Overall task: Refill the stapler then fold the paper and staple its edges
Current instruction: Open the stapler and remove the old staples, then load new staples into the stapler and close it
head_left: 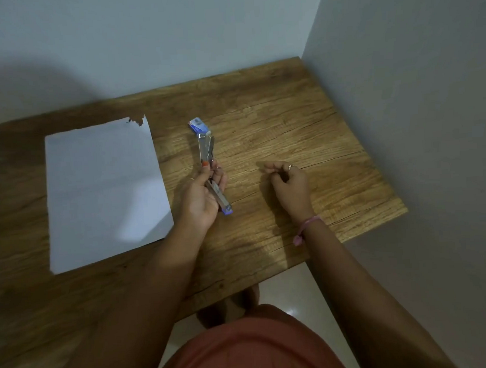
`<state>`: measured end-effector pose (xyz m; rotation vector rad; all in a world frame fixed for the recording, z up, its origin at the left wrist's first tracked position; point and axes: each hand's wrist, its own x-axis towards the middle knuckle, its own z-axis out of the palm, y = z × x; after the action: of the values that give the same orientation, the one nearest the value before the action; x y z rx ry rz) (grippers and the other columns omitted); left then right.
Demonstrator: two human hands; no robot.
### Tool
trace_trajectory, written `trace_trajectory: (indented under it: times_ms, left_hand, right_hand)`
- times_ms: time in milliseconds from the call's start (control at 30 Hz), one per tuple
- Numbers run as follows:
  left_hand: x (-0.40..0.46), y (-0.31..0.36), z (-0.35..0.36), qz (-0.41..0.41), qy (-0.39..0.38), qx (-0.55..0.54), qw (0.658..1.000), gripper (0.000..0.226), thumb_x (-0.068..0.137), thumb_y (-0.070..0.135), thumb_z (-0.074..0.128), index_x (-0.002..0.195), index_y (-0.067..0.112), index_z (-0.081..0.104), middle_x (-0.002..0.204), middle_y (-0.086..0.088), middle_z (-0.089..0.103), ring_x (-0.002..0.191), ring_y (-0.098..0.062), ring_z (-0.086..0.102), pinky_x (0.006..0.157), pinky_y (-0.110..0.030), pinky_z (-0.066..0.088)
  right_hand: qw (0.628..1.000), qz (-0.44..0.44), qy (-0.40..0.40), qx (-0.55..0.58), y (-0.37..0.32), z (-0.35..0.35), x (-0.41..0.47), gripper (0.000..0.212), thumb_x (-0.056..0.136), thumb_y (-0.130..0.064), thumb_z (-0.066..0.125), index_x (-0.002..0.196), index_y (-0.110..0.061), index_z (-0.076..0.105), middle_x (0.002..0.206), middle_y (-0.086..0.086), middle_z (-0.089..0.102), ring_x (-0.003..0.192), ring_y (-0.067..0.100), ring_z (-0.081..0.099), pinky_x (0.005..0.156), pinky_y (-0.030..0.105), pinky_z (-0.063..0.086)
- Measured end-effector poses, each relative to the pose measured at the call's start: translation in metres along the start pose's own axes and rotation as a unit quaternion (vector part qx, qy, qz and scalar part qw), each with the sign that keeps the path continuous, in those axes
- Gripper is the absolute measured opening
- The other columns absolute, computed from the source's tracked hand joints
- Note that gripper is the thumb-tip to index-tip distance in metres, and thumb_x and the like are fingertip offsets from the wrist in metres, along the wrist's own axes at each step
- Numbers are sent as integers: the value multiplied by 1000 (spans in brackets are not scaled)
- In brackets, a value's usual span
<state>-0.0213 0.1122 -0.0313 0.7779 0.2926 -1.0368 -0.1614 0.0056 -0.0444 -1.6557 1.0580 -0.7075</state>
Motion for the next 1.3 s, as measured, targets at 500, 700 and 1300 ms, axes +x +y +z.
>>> trace_trajectory:
  times_ms: [500,700,1300]
  left_hand:
    - [15,12,42,-53,-28,-36,998,19,100,22,50,92,11,63,82,1,63,73,-7,63,61,-27,59]
    - [29,14,49,-63,-30,-44,997,20,102,19,46,100,6,61,94,-3,69,79,-12,68,71,-26,56]
    - [45,33,27,247,95,507,820,24,98,13,54,121,14,62,113,9,57,69,7,50,50,3,38]
  right_hand:
    - [977,30,-186,96,-52,35,-9,34,79,-29,77,109,-19,67,99,-2,73,89,13,69,78,34,58]
    - [998,-53,-29,-2,-48,43,-5,18,80,-13,74,97,-18,74,92,-9,72,88,4,67,80,22,51]
    - [991,-71,90,-69,-7,0,52,21,85,-8,70,105,-12,73,99,-9,69,90,-17,59,83,5,44]
